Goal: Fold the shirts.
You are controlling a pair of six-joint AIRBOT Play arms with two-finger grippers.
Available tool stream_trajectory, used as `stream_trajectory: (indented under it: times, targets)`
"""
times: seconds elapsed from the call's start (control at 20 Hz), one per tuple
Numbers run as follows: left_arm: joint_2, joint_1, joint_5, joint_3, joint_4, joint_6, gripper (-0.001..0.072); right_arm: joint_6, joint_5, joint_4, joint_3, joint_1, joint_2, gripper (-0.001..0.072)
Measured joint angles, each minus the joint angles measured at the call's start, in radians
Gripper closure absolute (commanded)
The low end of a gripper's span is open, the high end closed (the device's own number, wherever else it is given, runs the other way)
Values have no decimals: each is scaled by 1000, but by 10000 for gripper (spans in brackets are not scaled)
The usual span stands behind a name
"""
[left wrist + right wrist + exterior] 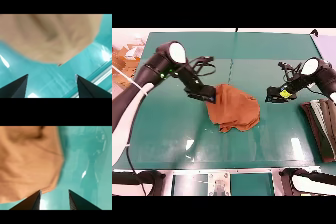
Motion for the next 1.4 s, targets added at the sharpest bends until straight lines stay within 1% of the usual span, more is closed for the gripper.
stream_trajectory:
  times: [0.1,0.2,0.25,0.4,0.5,0.65,0.8,0.85,0.9,0.95,1.05,1.1,1.15,1.3,1.35,1.4]
  targets:
    - [-3,30,-46,-40,-10,1,34,0,-13,0,0,-43,-6,300]
    - [-5,47,-47,-113,-16,4,33,-19,-16,26,-3,-89,-28,300]
    - [-6,54,-27,-157,-16,6,33,-36,-16,56,-7,-109,-47,300]
    - [-11,90,76,-247,-9,8,34,-104,0,164,-36,-142,-114,302]
    - [-14,138,156,-272,-21,9,34,-153,4,238,-77,-145,-151,321]
    - [-22,222,287,-289,-86,26,34,-210,-24,319,-165,-127,-180,322]
    - [-57,264,406,-295,-176,66,34,-234,-75,353,-248,-100,-190,322]
    - [-76,270,439,-297,-219,87,34,-239,-88,370,-269,-90,-191,361]
    - [-101,277,472,-297,-278,114,34,-243,-101,386,-286,-82,-192,433]
    - [-129,281,501,-298,-343,145,34,-246,-118,392,-298,-73,-193,485]
    - [-180,285,541,-298,-472,205,34,-252,-146,410,-313,-61,-194,512]
    - [-204,284,557,-298,-527,230,34,-254,-154,413,-316,-57,-195,605]
    - [-228,281,562,-299,-571,253,34,-256,-168,415,-322,-55,-195,660]
    - [-274,256,581,-298,-669,306,36,-259,-179,424,-327,-51,-196,659]
    - [-284,244,582,-298,-692,321,120,-260,-182,425,-327,-50,-196,660]
    - [-293,231,586,-298,-703,338,378,-260,-185,425,-327,-50,-196,693]
